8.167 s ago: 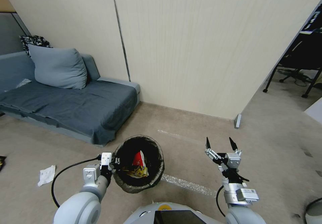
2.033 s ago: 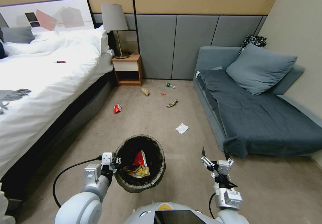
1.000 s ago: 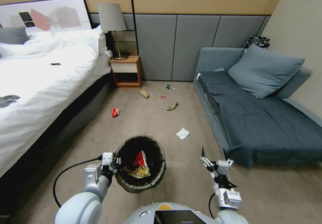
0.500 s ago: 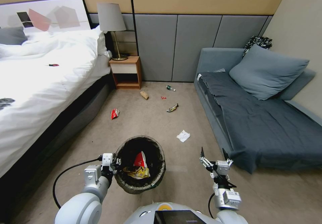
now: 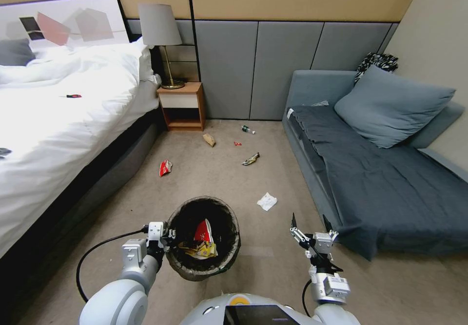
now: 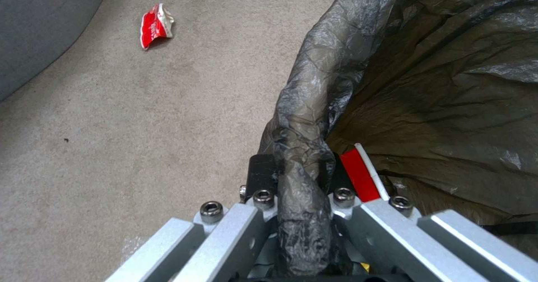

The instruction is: Pick up the trash bin, then pick up the garbage from the floor and place it into the trash bin.

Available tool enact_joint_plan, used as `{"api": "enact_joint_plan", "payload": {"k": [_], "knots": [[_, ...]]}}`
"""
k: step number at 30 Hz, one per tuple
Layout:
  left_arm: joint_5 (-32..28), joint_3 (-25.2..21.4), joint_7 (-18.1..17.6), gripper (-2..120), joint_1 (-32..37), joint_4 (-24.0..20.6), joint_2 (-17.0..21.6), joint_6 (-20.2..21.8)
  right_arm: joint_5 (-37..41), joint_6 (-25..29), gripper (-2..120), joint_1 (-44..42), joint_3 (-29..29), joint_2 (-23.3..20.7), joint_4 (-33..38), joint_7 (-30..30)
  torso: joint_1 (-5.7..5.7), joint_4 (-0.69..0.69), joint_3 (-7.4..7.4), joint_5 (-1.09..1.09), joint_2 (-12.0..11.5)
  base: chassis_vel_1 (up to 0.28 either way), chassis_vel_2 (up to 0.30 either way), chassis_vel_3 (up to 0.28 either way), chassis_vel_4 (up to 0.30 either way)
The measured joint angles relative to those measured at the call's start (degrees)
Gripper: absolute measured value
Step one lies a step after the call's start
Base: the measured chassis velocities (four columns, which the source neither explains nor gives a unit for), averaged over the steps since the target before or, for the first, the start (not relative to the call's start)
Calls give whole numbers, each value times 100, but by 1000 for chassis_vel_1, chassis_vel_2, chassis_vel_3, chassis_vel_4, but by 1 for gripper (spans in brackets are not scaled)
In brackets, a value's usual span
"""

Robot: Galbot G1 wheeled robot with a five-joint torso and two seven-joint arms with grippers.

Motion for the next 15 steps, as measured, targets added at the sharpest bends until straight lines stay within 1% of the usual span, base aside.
{"api": "enact_joint_plan", "payload": {"k": [10, 15], "knots": [[0, -4, 2, 2, -8, 0, -4, 0, 4, 1, 100, 16, -3, 17, -11, -1, 0, 0, 0, 0, 0, -44, 39, 40, -41], [0, -5, 2, 2, -6, 0, -11, 0, 17, 9, 100, 20, -1, 18, -13, 3, 0, 0, 0, 0, 0, 0, 0, 0, 0]]}}
